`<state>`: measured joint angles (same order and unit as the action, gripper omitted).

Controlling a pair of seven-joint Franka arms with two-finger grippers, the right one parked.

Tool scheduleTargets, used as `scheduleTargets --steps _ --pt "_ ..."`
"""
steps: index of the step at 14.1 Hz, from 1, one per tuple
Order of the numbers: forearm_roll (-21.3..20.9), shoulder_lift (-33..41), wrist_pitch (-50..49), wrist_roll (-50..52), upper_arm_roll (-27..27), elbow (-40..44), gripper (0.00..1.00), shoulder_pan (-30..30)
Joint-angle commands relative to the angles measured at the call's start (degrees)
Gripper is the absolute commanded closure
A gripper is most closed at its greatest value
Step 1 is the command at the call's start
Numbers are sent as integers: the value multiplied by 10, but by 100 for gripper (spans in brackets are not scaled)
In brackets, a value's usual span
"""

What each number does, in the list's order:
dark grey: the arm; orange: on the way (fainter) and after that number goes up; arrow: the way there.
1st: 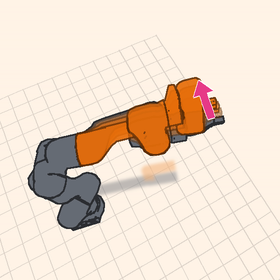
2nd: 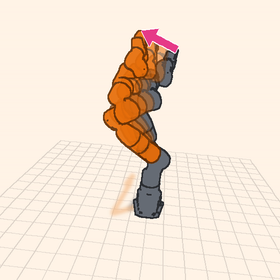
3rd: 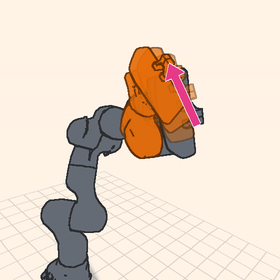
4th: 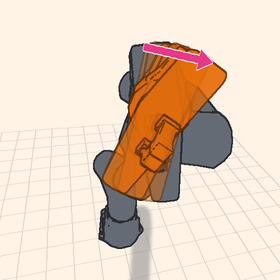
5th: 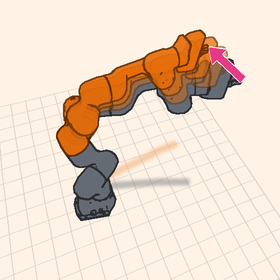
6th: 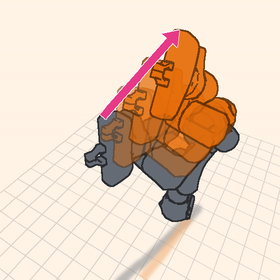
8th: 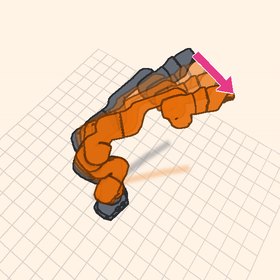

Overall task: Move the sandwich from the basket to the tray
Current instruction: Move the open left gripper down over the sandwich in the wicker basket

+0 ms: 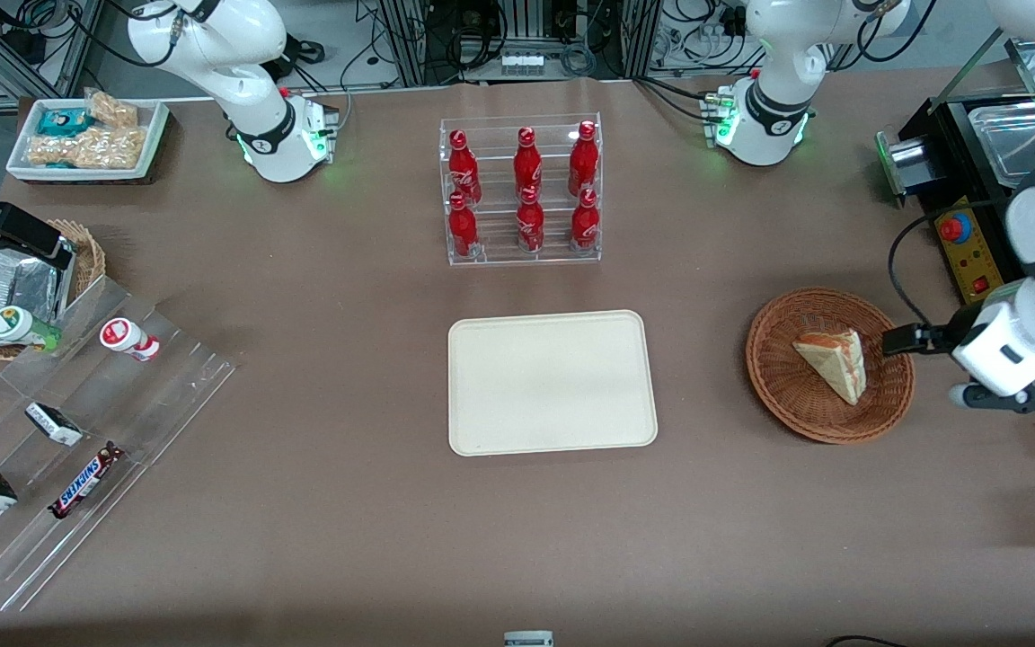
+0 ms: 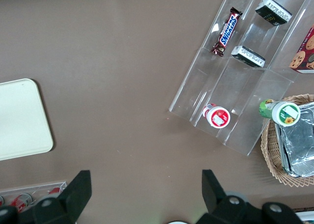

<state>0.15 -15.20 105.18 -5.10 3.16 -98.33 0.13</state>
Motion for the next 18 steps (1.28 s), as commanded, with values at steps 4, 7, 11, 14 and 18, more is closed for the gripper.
scheduleTargets --steps 4,7,11,14,18 --pt "-2 26 122 181 -2 -142 0 0" --pt "-1 41 166 369 -4 -189 0 5" --pt "5 58 253 467 -4 -273 0 0" --pt "8 43 293 467 -4 -296 0 -4" --pt "49 14 326 468 -3 -296 60 -5"
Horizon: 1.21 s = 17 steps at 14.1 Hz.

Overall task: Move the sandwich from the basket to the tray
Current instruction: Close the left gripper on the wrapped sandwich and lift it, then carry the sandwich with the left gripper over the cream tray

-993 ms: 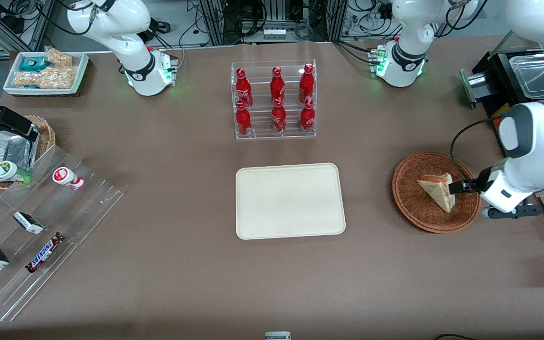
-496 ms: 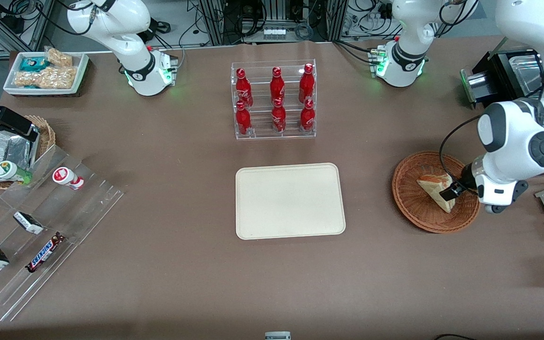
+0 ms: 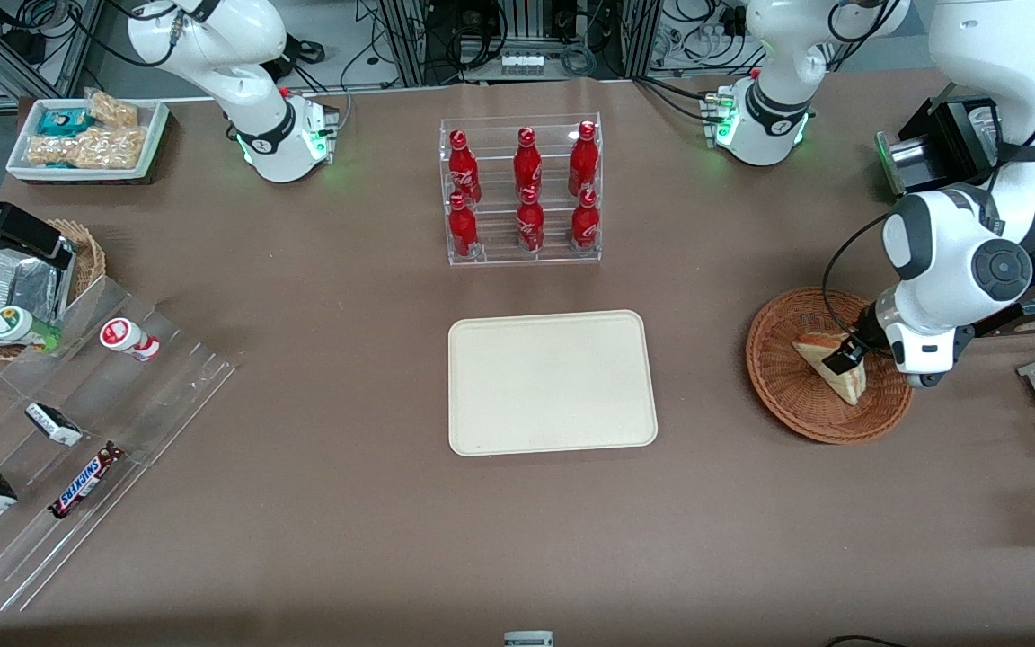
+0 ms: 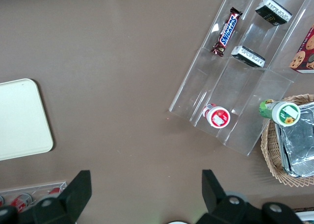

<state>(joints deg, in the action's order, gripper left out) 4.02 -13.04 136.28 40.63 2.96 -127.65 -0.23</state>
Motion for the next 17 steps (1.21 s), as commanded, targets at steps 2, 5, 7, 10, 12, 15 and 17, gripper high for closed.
scheduleTargets --steps 2,5,7,10,12,15,17 --pt "10 -4 8 6 -1 1 96 -1" --pt "6 1 -33 7 -1 29 96 4" --pt "5 3 -94 8 -5 68 96 10" --pt "5 -10 -189 8 -5 169 96 46" --pt "13 -28 -224 9 -7 229 96 75" --pt "67 -51 -229 9 -7 269 96 126" --pt "84 -83 -224 9 -7 297 96 169"
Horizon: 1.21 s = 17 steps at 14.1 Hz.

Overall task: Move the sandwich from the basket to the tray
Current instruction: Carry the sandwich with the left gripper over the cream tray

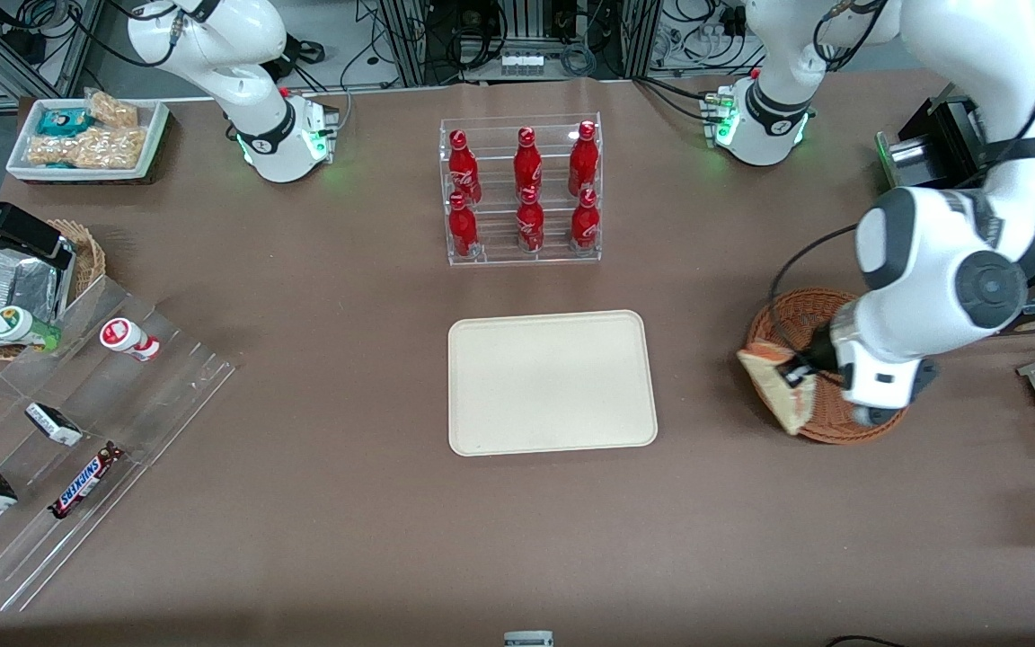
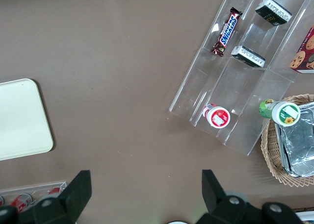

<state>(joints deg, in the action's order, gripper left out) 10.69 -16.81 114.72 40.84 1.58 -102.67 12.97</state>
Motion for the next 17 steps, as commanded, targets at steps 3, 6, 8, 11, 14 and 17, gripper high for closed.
scheduleTargets --steps 3,6,8,11,14,17 --pt "16 -113 -6 7 8 125 96 100" --pt "16 -162 24 11 8 168 96 163" --pt "13 -183 69 21 8 169 96 200" --pt "6 -219 89 25 9 192 96 252" --pt "-35 -234 91 55 9 198 96 288" --pt "-54 -243 114 56 8 193 95 295"
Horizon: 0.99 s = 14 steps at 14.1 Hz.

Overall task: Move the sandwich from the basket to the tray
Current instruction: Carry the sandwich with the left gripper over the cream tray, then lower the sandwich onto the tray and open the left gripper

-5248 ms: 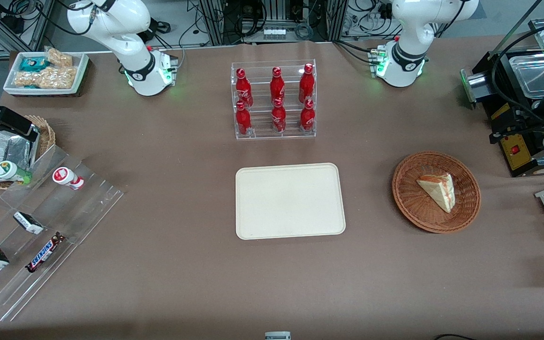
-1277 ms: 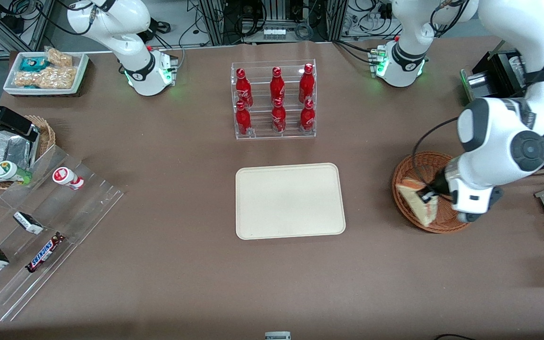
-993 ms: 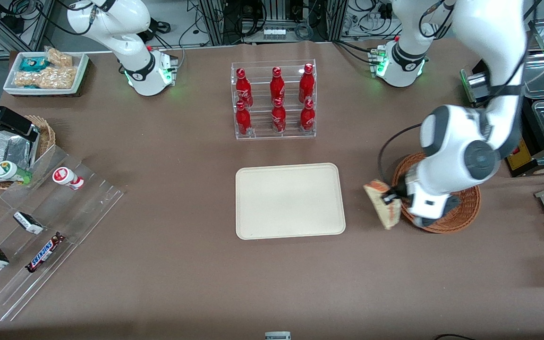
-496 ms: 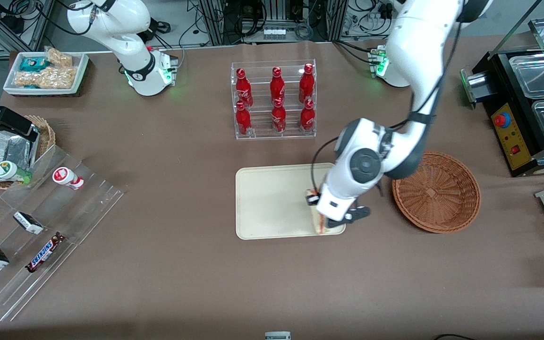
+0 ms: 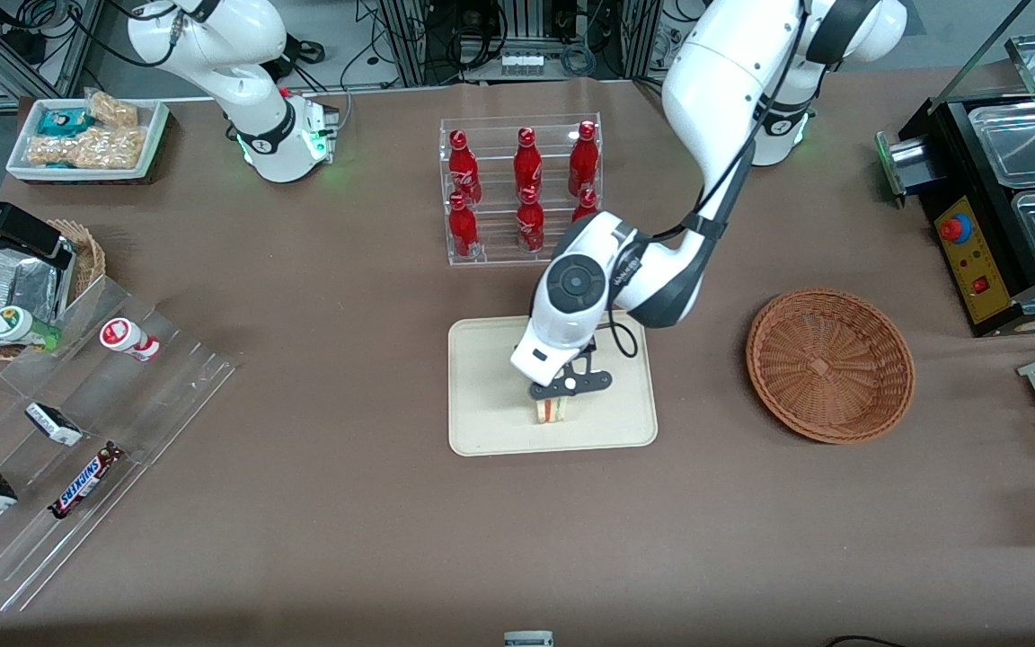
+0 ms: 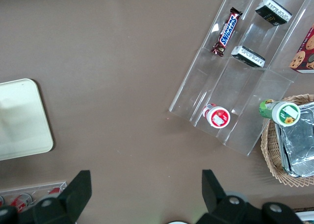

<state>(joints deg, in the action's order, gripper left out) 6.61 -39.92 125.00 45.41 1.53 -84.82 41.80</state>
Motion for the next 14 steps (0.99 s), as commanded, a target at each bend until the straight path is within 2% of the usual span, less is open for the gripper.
scheduleTargets --steps 1,3,4,5,6,7,8,14 --pt "-15 -13 13 9 8 13 95 10" --pt "-16 -14 13 9 8 11 90 10" --pt "-13 -17 13 11 8 11 84 10" --pt "-8 -17 13 13 8 11 65 10" --pt "-6 -17 13 34 8 12 33 10" --pt "-7 -15 12 59 8 12 19 10" --pt "-7 -13 12 77 8 13 0 9" --pt "-17 53 -10 88 12 18 0 0"
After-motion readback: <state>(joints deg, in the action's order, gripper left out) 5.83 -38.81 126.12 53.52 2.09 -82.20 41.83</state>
